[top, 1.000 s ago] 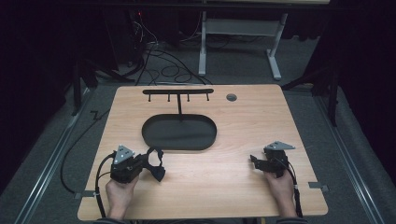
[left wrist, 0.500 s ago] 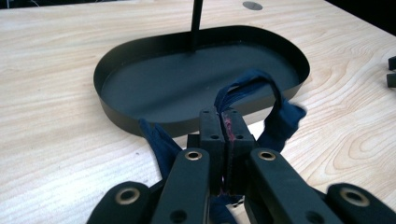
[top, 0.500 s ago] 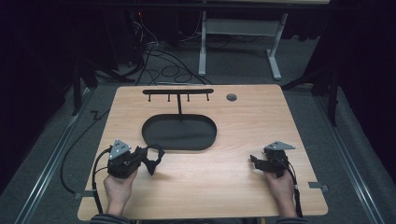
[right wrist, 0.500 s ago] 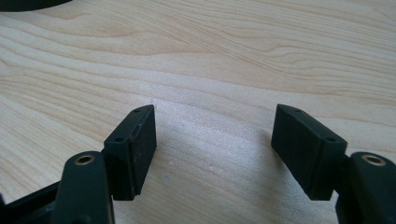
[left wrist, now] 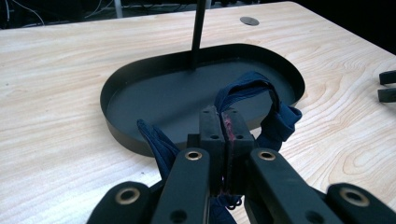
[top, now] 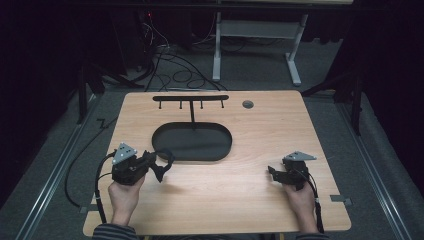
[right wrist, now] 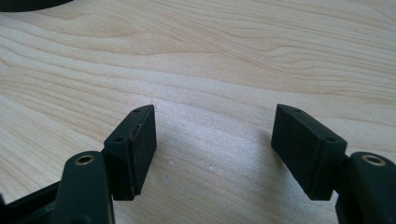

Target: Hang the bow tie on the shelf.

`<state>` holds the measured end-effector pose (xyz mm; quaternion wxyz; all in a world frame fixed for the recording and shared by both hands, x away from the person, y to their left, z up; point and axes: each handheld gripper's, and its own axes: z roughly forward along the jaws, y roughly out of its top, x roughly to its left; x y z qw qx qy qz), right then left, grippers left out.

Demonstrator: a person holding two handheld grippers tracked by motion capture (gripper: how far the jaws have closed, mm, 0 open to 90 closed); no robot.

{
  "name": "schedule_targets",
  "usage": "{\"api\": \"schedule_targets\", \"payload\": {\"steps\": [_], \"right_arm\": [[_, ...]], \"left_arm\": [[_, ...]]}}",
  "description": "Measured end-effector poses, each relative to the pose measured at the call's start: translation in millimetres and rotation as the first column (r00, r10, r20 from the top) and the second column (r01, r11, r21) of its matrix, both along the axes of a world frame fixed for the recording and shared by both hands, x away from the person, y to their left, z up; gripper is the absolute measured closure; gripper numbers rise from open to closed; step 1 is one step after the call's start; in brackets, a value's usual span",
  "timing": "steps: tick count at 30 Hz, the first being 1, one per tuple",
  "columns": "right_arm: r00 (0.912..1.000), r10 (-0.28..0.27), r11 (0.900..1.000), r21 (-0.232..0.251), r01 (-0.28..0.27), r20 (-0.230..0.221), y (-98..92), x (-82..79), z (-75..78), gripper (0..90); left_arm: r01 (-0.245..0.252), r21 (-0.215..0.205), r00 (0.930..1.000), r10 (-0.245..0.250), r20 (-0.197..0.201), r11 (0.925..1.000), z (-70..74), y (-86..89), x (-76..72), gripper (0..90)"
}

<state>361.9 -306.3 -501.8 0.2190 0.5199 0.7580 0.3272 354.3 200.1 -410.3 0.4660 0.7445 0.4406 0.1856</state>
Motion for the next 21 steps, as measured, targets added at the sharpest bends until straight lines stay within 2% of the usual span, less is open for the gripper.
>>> {"api": "schedule_targets", "payload": {"steps": [21], "right_arm": [[1.0, 0.001, 1.0, 0.004, -0.001, 0.001, -0.6, 0.1, -0.1, 32.3]], "left_arm": [[0.013, -0.003, 0.9998, -0.013, 0.016, 0.9999, 21.0, -3.6, 17.6, 88.7]]}}
